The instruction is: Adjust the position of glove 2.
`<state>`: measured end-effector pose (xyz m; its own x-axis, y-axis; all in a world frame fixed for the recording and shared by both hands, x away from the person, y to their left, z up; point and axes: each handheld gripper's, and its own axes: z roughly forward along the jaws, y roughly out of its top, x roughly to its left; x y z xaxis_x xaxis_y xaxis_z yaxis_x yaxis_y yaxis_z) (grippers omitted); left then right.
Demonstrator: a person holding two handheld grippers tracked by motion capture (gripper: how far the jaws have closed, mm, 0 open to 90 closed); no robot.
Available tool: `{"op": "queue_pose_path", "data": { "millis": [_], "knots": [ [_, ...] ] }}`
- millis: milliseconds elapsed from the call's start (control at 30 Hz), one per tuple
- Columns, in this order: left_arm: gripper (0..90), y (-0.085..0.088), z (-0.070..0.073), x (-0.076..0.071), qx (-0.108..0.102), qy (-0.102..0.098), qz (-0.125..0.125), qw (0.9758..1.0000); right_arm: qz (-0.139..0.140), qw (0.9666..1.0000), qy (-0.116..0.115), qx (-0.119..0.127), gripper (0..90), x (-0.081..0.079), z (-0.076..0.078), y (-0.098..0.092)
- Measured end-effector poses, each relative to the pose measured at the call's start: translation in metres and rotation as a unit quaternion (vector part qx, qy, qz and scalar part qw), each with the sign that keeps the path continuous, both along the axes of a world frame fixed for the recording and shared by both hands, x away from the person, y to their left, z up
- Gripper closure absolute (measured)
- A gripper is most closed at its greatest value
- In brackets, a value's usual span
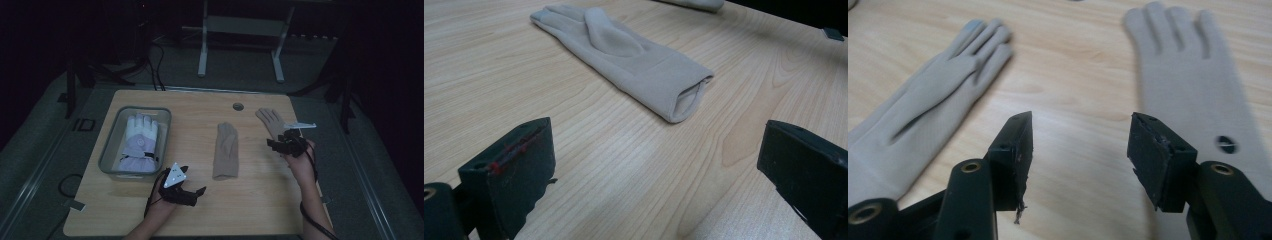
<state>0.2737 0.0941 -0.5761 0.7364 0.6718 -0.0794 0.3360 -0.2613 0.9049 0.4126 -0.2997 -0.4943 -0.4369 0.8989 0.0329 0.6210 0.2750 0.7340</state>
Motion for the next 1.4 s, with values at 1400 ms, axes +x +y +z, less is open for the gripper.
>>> {"op": "queue_pose_path", "data": {
  "millis": [1400],
  "knots": [
    [2.4, 0.000, 0.000, 0.000, 0.001, 0.004, -0.003, 1.0000, -0.077, 0.9945, 0.042, -0.056, 65.9, 0.085, -0.048, -0.040]
  ]
}}
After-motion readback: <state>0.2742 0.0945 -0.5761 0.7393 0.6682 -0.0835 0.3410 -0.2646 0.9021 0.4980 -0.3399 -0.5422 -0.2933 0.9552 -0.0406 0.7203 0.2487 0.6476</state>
